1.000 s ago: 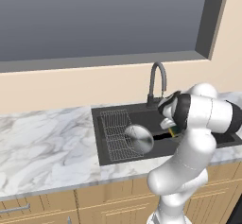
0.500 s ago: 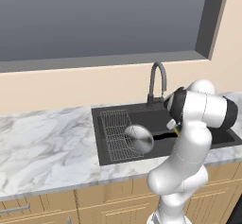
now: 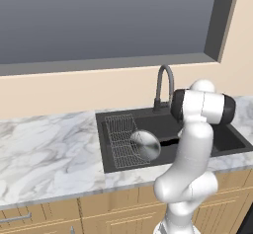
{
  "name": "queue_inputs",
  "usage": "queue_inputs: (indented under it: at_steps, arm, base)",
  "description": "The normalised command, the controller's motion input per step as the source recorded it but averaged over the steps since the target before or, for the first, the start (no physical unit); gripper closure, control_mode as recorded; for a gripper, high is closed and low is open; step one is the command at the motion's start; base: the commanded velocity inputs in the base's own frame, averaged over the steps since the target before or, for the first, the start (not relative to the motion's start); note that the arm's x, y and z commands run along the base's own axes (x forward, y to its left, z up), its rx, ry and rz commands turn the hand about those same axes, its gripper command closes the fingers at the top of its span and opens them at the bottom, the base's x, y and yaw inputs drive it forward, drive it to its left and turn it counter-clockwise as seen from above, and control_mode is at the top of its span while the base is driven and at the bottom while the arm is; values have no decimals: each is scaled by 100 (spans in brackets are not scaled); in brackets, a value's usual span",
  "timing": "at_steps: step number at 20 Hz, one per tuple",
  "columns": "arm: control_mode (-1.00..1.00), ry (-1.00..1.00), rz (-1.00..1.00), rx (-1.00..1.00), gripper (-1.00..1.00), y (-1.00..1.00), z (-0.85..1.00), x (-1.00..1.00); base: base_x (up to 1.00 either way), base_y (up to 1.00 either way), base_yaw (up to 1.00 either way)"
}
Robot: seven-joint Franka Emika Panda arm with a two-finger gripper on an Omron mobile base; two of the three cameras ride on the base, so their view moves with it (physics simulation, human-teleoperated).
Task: Pick the pan and sponge and place them into the sink. Then turn on the water.
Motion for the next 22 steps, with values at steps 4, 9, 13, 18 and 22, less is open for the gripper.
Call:
queue_inputs:
  at_steps: [4,9,13,18,22]
  arm:
    - [-100,0,13,-4,100,-8,-29,19]
    - [-100,0,11,-5,100,-1,-30,17]
    - [-100,0,10,-5,100,0,-36,16]
    - [-100,0,3,-2,100,0,-27,6]
    - [-100,0,0,0,100,0,-21,7]
  base:
    - [0,0,0]
    - [0,0,0]
    - [0,0,0]
    - [0,0,0]
    - [0,0,0]
